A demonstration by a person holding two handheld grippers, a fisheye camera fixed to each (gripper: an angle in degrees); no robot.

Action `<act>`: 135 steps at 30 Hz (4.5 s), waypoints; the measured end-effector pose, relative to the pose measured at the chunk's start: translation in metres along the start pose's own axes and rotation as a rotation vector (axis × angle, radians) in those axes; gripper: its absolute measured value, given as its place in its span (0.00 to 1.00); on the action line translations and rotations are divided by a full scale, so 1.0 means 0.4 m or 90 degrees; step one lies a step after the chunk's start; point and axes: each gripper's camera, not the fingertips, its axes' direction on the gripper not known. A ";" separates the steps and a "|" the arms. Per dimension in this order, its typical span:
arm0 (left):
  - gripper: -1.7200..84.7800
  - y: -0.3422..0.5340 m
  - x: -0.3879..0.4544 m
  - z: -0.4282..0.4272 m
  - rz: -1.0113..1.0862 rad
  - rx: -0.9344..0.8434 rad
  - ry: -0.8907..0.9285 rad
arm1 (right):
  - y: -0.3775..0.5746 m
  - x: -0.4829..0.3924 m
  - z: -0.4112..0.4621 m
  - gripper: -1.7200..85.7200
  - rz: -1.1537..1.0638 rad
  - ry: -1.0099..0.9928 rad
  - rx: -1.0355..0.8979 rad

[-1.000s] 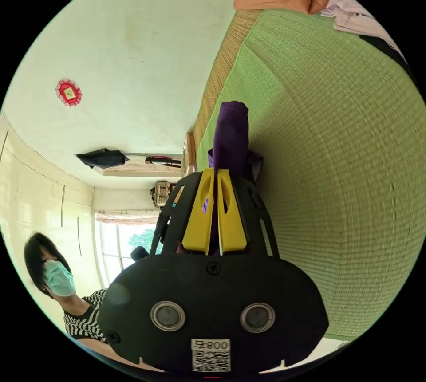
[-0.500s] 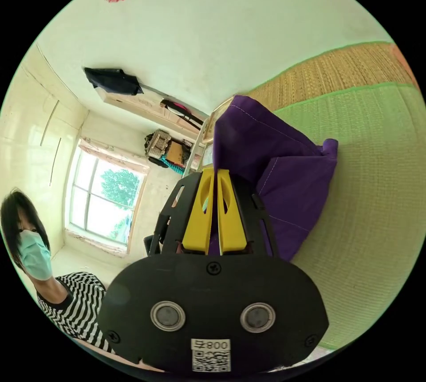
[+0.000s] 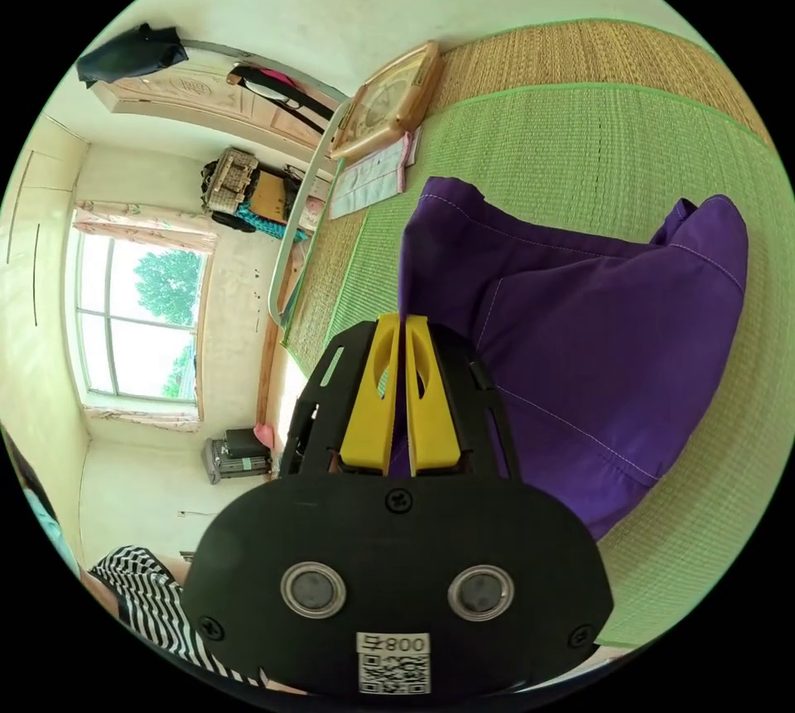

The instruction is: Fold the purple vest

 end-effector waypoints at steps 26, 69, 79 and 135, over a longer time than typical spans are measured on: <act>0.03 -0.070 -0.415 -0.082 -0.108 0.052 0.049 | -0.149 -0.189 -0.142 0.08 -0.022 -0.051 -0.074; 0.03 -0.216 -0.254 0.033 0.211 -0.170 -0.354 | 0.510 -0.653 -0.439 0.12 -0.072 0.455 -0.123; 0.02 -0.188 -0.246 0.039 0.223 -0.198 -0.372 | 0.562 -0.615 -0.560 0.06 -0.084 0.425 -0.135; 0.03 -0.026 -0.306 -0.171 0.091 -0.090 -0.167 | 0.526 -0.476 -0.517 0.02 -0.133 0.290 -0.172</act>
